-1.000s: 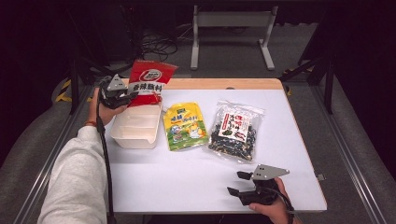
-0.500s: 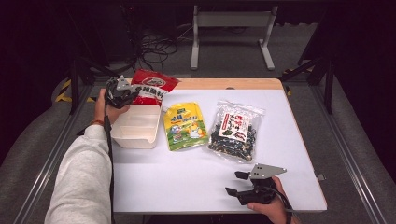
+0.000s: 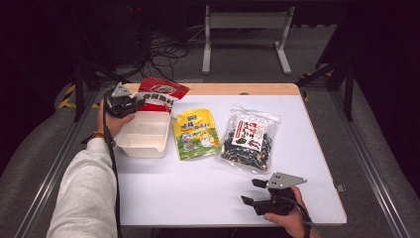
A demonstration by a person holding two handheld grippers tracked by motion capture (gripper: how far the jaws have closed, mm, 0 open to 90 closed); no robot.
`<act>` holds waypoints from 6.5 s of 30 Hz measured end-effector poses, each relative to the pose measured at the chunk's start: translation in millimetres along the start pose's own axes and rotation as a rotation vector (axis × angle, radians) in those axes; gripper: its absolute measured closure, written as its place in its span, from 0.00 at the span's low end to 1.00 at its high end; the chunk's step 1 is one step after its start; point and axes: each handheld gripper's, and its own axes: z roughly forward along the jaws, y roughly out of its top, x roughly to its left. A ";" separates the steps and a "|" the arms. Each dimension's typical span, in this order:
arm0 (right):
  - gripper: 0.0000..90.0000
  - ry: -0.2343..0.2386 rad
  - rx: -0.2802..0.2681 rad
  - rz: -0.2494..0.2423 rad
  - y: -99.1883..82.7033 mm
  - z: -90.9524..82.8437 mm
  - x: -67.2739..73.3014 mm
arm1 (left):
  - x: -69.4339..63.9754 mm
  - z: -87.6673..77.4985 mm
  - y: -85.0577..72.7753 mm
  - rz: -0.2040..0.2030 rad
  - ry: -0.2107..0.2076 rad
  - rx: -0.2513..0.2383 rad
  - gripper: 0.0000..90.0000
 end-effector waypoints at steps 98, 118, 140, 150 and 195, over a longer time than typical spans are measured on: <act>0.53 -0.215 -0.053 0.063 10.2 -29.8 -74.1 | -235.5 -79.0 -74.1 0.160 -0.381 0.020 0.42; 0.66 -0.159 0.056 -0.005 -0.6 -17.7 -61.3 | -247.4 -47.9 -51.3 0.178 -0.441 0.033 0.37; 0.83 -0.192 0.039 -0.105 -0.5 -10.2 -52.7 | -253.0 27.9 -11.3 0.145 -0.467 0.102 0.55; 1.00 -0.061 0.054 -0.143 -1.9 -15.5 -44.6 | -251.2 26.3 -9.0 0.098 -0.506 0.079 0.50; 1.00 -0.024 0.211 -0.160 -28.0 -47.7 -34.9 | -276.4 86.4 21.4 -0.159 -0.848 0.106 0.56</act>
